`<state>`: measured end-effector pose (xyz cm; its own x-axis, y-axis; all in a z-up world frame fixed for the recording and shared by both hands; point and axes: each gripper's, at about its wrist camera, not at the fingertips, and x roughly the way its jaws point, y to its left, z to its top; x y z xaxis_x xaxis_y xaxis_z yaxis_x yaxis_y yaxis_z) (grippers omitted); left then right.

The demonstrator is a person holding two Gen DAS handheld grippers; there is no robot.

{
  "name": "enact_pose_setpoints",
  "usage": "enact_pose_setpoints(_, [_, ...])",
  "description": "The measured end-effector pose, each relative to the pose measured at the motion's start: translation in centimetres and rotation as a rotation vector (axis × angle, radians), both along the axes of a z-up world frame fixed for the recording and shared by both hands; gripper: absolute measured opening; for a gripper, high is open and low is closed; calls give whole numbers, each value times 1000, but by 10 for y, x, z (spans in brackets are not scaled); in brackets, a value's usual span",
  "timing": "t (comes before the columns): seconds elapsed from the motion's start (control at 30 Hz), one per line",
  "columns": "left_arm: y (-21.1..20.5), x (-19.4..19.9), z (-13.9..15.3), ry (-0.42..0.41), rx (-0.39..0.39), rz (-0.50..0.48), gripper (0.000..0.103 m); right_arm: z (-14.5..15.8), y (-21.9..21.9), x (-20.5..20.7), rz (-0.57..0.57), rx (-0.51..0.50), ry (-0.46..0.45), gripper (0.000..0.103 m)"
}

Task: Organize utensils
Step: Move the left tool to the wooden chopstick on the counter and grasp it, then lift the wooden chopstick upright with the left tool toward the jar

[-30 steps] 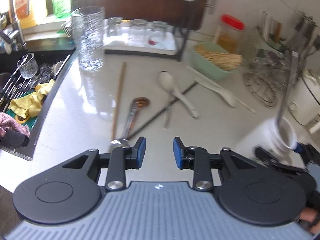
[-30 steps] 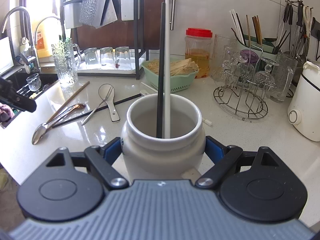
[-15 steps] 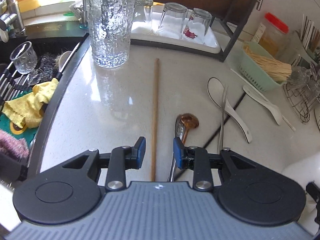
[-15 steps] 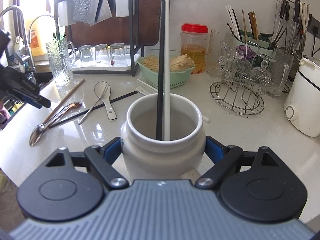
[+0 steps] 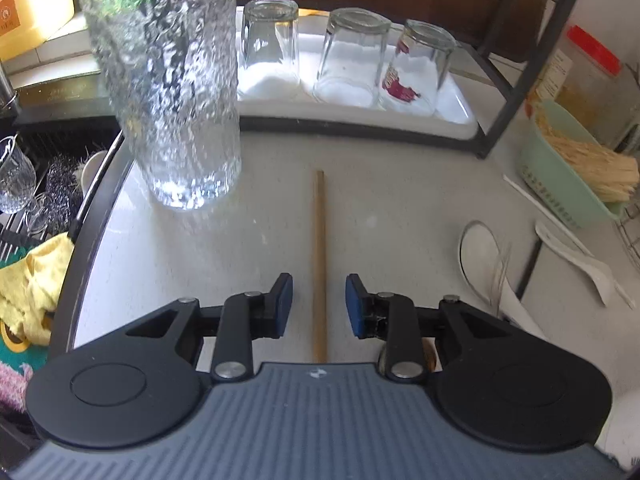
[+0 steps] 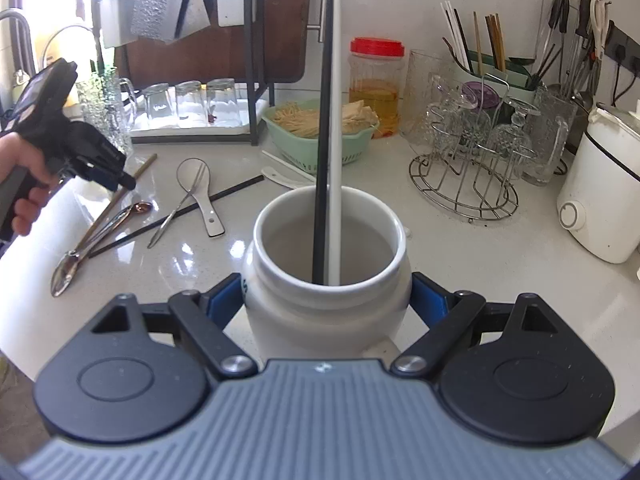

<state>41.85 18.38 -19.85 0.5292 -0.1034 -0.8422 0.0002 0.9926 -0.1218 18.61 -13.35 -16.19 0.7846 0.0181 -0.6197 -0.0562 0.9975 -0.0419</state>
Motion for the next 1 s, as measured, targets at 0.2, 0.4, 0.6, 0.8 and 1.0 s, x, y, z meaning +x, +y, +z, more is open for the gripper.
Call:
enact_pose_setpoints(0.2, [-9,22,-2,-10,42,-19,33,0,1,1,-12,-2,10,90])
enact_pose_setpoints(0.4, [-11,32,-5,-11,75,-15,22,1,1,2,-20,-3,15,90])
enact_pose_setpoints(0.6, [-17,37,-8,-16,132,-41,7,1,3,1,-31,-3,17,90])
enact_pose_setpoints(0.8, [-22,24,1,-41,123,-59,7,1,5,3,-53,-4,23,90])
enact_pose_setpoints(1.0, [-19,2,35,-103,67,-56,7,1,4,3,-45,-5,17,90])
